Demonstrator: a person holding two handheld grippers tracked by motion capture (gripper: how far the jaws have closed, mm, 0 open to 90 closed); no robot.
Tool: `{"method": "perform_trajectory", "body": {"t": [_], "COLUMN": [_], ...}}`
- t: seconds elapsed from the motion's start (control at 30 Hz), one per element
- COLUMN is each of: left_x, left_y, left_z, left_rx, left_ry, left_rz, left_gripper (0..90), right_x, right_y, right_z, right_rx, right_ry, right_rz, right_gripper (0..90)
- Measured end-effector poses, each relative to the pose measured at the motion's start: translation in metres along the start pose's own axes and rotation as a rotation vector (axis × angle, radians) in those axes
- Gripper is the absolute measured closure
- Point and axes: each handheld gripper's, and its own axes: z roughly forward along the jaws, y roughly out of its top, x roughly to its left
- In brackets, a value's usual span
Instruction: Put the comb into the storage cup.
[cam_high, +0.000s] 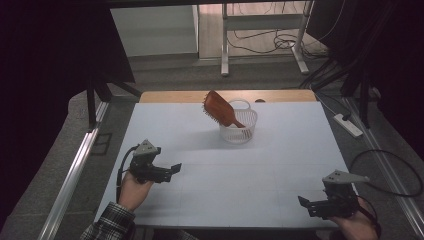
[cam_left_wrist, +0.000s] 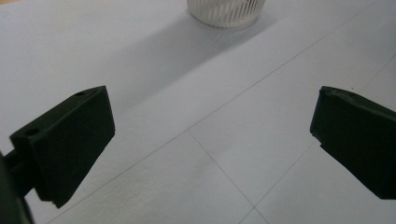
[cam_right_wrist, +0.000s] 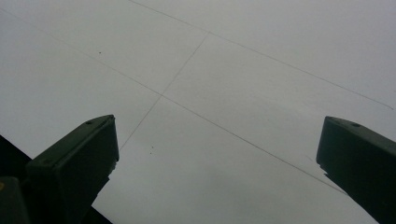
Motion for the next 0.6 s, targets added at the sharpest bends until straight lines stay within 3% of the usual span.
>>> {"method": "perform_trajectory", "body": {"t": [0.6], "left_x": [-0.001], "left_y": [-0.017], "left_z": [-0.020], "left_rx": [-0.001], "left_ry": [0.018], "left_rz": [-0.023], "left_gripper": [0.1], "right_x": [0.000], "right_y": [0.000], "right_z": [0.000], "right_rx": [0.001], "right_ry": [0.000], "right_rz": [-0.004], "right_gripper": [0.0]}}
